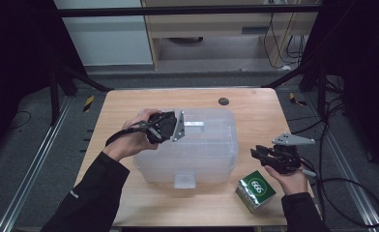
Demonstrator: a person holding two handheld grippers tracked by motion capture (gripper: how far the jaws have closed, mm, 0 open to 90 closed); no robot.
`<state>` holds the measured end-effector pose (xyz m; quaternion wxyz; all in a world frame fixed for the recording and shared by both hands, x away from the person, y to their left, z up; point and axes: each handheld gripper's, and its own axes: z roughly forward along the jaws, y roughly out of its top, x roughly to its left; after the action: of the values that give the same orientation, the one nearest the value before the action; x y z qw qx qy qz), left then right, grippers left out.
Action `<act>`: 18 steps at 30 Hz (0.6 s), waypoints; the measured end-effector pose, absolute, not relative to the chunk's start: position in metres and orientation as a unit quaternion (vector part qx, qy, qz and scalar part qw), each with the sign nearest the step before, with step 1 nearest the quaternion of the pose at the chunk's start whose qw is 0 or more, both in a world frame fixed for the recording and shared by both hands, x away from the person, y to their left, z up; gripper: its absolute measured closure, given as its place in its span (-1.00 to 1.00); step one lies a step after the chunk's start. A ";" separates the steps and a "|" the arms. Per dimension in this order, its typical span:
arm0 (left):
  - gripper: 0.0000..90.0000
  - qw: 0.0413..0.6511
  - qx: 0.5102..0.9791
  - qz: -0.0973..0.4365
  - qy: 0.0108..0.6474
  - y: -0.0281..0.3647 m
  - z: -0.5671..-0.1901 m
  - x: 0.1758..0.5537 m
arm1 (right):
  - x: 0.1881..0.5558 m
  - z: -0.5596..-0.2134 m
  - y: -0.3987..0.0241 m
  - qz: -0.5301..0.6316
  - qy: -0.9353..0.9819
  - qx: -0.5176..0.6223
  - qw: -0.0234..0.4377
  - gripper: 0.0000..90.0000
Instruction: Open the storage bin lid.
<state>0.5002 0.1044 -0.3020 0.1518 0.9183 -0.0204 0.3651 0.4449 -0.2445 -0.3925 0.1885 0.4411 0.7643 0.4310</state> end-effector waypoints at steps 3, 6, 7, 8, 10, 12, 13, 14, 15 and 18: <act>0.62 0.154 0.919 0.363 -0.017 0.105 -0.302 0.501 | 0.442 -0.391 -0.243 0.431 0.766 0.438 0.188 0.79; 0.62 0.153 0.919 0.362 -0.015 0.105 -0.301 0.501 | 0.440 -0.391 -0.243 0.435 0.765 0.436 0.188 0.94; 0.62 0.152 0.920 0.362 -0.015 0.105 -0.301 0.501 | 0.439 -0.391 -0.244 0.436 0.765 0.435 0.189 0.99; 0.62 0.152 0.919 0.363 -0.014 0.104 -0.301 0.501 | 0.438 -0.391 -0.243 0.436 0.764 0.437 0.186 1.00; 0.61 0.151 0.918 0.366 -0.013 0.104 -0.300 0.502 | 0.437 -0.391 -0.242 0.434 0.767 0.436 0.182 1.00; 0.61 0.150 0.917 0.370 -0.012 0.104 -0.300 0.502 | 0.436 -0.391 -0.241 0.433 0.767 0.437 0.181 1.00; 0.61 0.148 0.916 0.374 -0.010 0.103 -0.298 0.502 | 0.436 -0.391 -0.241 0.433 0.770 0.434 0.178 1.00; 0.61 0.148 0.914 0.377 -0.007 0.103 -0.297 0.503 | 0.435 -0.392 -0.238 0.431 0.773 0.432 0.175 1.00; 0.61 0.148 0.914 0.377 -0.007 0.103 -0.297 0.503 | 0.435 -0.392 -0.238 0.431 0.773 0.432 0.175 1.00; 0.61 0.141 0.913 0.382 -0.008 0.102 -0.294 0.505 | 0.432 -0.392 -0.235 0.431 0.776 0.426 0.173 1.00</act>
<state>0.5048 0.1015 -0.2942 0.1409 0.9133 -0.0084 0.3819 0.4324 -0.2345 -0.3920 0.1734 0.4264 0.7763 0.4306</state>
